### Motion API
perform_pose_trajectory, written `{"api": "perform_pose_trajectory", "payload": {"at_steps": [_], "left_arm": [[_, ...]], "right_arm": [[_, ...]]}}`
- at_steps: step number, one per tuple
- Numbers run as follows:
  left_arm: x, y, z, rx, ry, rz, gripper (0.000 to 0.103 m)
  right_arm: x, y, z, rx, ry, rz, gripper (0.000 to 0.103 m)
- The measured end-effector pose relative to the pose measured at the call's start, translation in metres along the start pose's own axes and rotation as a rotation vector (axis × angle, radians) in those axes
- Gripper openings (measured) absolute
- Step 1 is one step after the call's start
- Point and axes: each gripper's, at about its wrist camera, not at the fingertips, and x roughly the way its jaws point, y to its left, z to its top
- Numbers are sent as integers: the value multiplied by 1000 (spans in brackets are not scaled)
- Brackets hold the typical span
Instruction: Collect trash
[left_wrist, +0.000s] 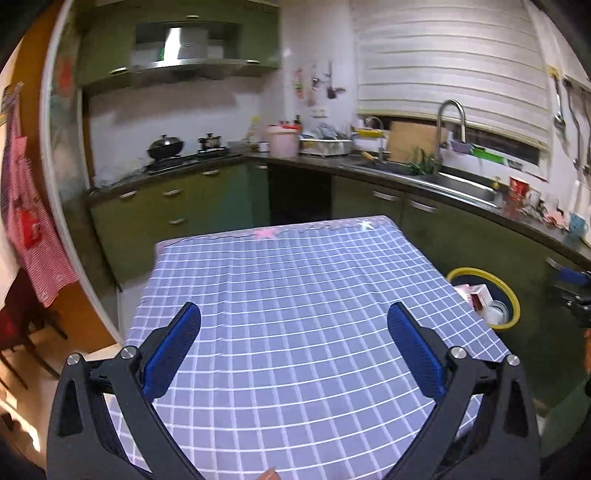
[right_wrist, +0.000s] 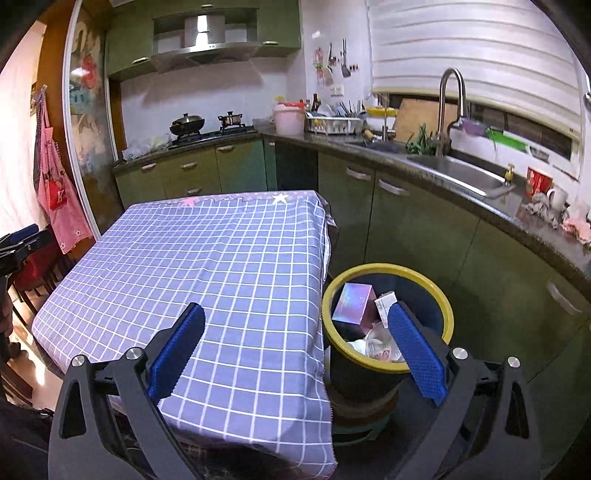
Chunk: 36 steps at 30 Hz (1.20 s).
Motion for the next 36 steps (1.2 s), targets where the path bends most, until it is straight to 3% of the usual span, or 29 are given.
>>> {"api": "perform_pose_trajectory", "payload": {"at_steps": [16,36], "left_arm": [[-33,25,-10,-70,-42,-10,96],[-32,26,-13,-69,-25,-25,96]], "right_arm": [[-36,20,-4,2,-68,-23,98],[-39,13,-5,14,-70,-14,98]]}}
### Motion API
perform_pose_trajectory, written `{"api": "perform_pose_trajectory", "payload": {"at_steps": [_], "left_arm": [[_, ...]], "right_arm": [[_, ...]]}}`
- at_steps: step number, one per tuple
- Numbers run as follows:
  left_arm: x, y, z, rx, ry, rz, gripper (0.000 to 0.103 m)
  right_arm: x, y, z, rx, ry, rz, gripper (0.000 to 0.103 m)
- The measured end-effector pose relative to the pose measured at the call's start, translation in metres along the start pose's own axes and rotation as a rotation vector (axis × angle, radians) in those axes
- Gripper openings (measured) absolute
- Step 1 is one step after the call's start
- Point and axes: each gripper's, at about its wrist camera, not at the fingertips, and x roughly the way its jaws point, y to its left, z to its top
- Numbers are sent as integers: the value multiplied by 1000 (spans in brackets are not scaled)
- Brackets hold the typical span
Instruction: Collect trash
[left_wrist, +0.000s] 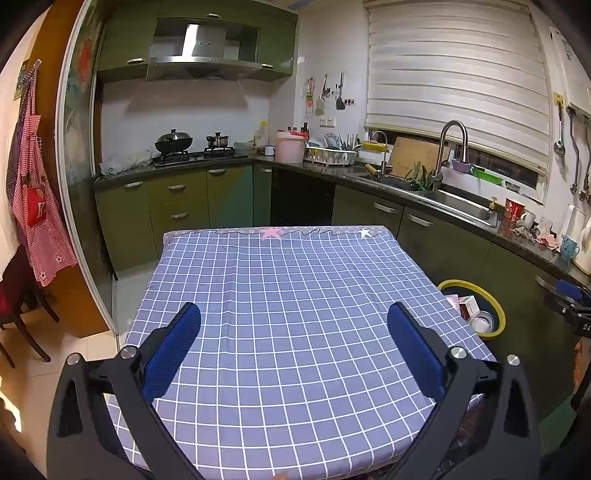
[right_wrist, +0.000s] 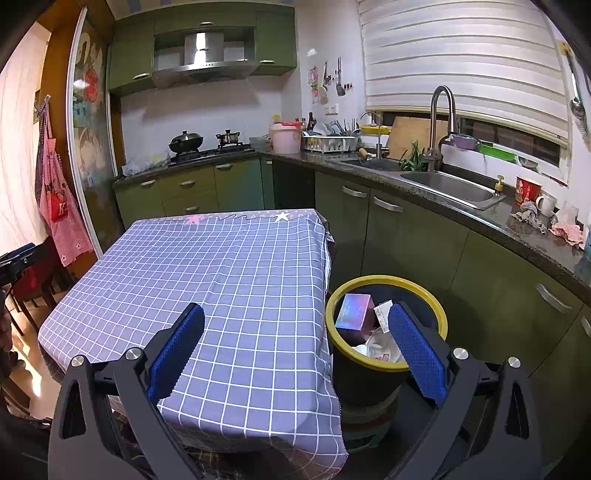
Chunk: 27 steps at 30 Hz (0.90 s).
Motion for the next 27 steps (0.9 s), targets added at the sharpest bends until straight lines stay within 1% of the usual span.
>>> {"api": "perform_pose_trajectory", "payload": {"at_steps": [19,27], "left_arm": [[1,-2,-2,2,6,-6,96],[4,-6,-4,7,26,1,96]], "right_arm": [[4,-2,-2,8,4,2,98],[4,-1,-2,9,5,1,98]]}}
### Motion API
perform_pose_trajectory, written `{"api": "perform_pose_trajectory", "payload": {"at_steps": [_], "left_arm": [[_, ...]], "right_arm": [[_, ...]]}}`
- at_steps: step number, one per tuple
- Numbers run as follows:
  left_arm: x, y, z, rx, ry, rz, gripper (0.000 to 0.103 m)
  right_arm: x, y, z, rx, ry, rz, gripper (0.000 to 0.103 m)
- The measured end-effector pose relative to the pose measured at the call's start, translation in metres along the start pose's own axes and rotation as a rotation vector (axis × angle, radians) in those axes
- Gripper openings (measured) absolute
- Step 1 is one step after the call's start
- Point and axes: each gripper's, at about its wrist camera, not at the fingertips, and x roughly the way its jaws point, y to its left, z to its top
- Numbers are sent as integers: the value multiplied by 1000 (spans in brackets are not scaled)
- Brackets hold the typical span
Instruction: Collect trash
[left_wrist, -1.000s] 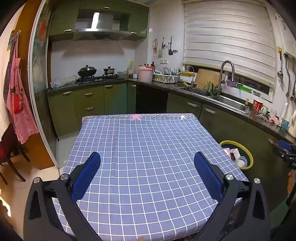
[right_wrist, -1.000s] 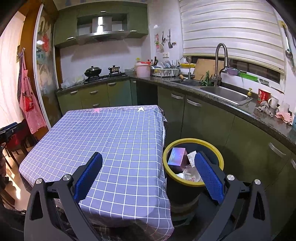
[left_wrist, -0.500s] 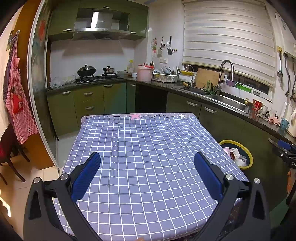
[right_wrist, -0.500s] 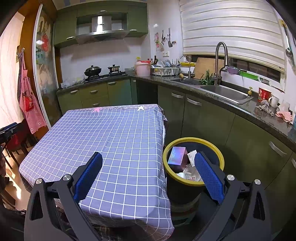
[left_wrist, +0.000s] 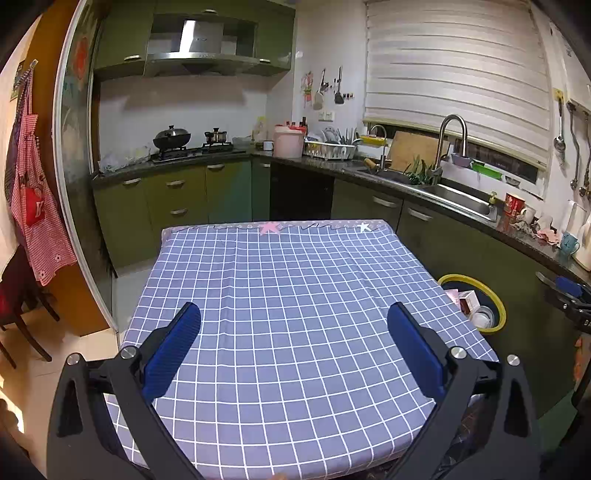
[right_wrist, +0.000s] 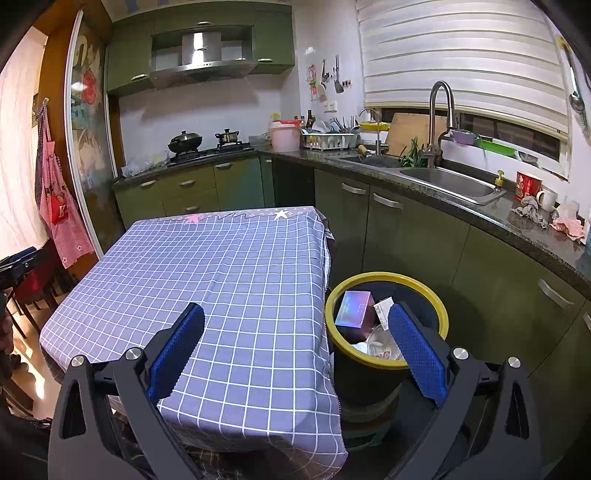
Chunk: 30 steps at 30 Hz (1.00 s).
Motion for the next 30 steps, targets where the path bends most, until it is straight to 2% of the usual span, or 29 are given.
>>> {"api": "perform_pose_trajectory", "payload": {"at_steps": [6,30], "left_arm": [[5,3,-3,-19,30,-12,96],[10,-2,-2,23,40,18,96]], "right_arm": [[1,0,-2,2,3,2,98],[5,2,-5,6,12,5,98]]}}
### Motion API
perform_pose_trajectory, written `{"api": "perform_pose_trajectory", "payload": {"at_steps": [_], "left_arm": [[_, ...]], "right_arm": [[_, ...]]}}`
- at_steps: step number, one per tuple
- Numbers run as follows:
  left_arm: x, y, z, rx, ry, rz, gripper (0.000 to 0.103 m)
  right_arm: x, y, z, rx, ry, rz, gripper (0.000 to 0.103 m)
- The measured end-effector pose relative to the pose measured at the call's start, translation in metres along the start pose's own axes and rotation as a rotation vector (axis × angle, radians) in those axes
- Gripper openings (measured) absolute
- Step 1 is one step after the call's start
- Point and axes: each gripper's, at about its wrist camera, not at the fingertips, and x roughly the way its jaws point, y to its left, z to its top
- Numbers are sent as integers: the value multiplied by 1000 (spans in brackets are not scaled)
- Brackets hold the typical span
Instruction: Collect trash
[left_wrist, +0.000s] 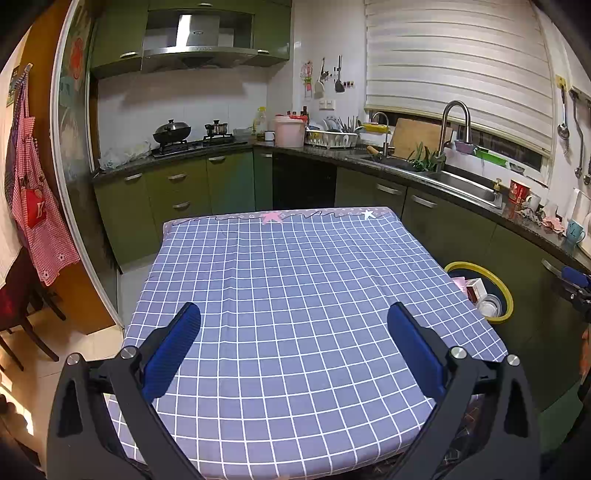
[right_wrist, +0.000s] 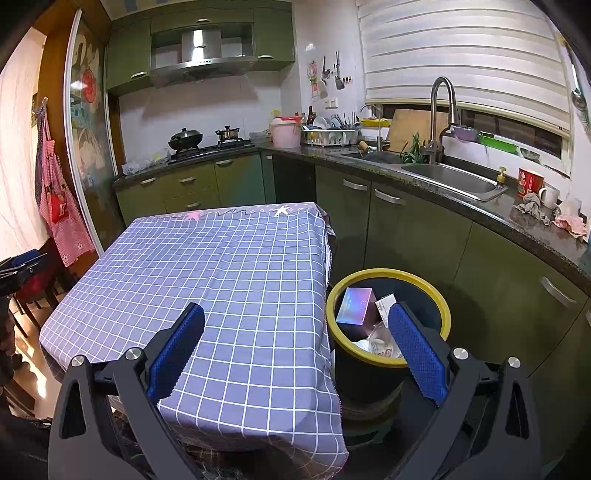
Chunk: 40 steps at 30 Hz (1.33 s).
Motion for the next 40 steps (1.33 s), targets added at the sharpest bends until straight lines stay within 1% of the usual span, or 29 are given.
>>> {"api": "perform_pose_trajectory", "payload": {"at_steps": [16,19,22,26,28,32,35,40], "left_arm": [[7,2,-1,-15,26,-20,96],[7,2,-1,-18,6,-17,96],[6,1,-2,-10,-10,2,96],[7,-2,-2,4,-3,-47,96],[5,-4,-3,13,-15,-61,96],[6,-4,-1,17,-23,-29,96],[13,-2,0,12,9,19,96],[26,7,5,18,13,27,96]], "right_arm": [[0,-1,1,5,1,1,98],[1,-1,0,5,4,0,98],[1,-2,0,5,6,0,98],[2,-2,0,6,8,2,98],[3,-4,1,8,10,3,98],[5,-4,0,9,13,5,98],[8,-5,-1,15,19,12,98],[21,-4,5,28,29,49,98]]}}
